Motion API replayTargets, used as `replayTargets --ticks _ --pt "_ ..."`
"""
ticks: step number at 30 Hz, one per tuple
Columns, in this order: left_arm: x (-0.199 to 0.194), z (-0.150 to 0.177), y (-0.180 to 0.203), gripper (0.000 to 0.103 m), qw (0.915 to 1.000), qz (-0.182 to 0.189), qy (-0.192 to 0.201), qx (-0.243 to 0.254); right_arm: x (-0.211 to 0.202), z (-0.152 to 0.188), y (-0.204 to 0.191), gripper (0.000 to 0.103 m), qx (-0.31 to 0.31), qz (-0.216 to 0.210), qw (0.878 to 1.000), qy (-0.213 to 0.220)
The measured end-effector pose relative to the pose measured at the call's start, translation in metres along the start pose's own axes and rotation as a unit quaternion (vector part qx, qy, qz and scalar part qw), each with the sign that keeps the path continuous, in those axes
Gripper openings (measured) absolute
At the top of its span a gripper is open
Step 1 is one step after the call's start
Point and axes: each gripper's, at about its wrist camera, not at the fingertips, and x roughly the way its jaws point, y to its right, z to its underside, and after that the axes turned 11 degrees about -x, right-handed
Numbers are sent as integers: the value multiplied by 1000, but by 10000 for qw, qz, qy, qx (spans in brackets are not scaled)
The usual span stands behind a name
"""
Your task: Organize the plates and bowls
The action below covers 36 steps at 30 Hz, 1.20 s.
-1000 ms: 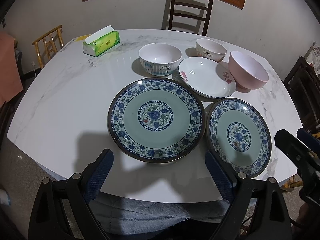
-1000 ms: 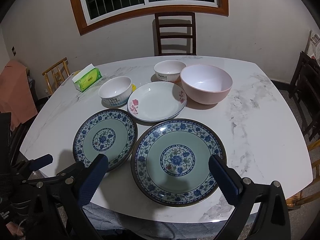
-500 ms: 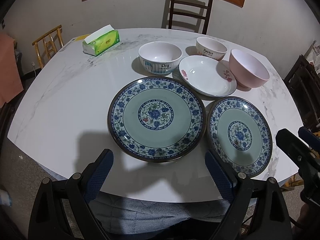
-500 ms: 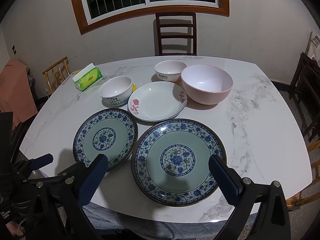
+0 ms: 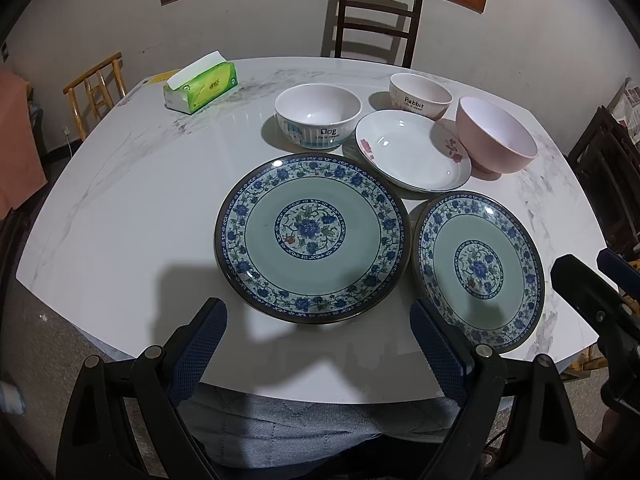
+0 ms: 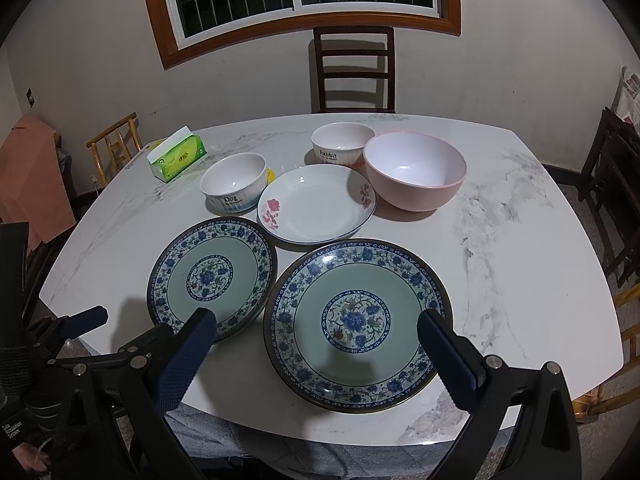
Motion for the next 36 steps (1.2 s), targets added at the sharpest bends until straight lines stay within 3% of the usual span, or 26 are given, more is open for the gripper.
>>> replayTargets --ticks 26,36 --pt "-1 1 2 91 10000 -12 -7 12 0 2 -1 103 -46 -25 10000 -34" --pt "1 -3 -10 91 9999 107 -25 -118 8 2 0 103 -149 -297 9994 -21"
